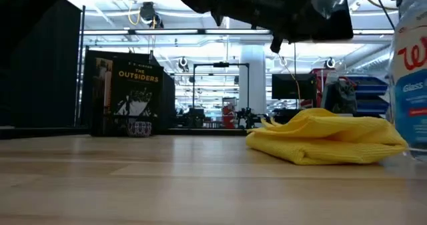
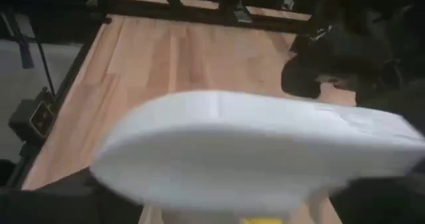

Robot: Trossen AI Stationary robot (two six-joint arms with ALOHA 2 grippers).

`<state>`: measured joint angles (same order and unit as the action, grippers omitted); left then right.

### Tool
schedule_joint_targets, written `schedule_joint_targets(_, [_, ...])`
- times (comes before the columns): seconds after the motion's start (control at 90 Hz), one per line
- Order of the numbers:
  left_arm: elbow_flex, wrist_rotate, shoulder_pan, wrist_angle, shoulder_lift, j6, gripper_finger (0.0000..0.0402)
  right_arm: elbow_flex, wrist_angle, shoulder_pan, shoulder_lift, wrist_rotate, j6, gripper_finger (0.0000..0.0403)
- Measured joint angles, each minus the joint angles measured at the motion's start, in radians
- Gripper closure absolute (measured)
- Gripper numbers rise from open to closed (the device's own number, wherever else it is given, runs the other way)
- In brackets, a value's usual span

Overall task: Apply microfiber cloth
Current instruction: Spray the front of the pink cellphone using the spray bottle

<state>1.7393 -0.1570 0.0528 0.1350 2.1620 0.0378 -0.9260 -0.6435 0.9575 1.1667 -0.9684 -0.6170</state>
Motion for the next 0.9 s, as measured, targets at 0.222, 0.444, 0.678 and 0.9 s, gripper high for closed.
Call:
schedule_joint_targets(0.222, [0.0, 0.0, 0.0, -0.02, 0.0, -0.021, 0.0388, -0.03, -0.091, -0.001, -0.001, 0.023, -0.03, 0.0022])
schedule_joint_targets(0.444, [0.0, 0.0, 0.0, -0.022, -0.002, -0.027, 0.0388, -0.034, -0.161, -0.028, -0.005, 0.204, -0.176, 0.0022])
schedule_joint_targets(0.678, [0.0, 0.001, 0.0, -0.022, -0.003, -0.027, 0.0388, -0.032, -0.24, -0.029, -0.031, 0.31, -0.287, 0.0022])
schedule_joint_targets(0.9, [0.0, 0.001, 0.0, -0.022, -0.003, -0.028, 0.0388, -0.03, -0.315, -0.028, -0.11, 0.409, -0.433, 0.0022])
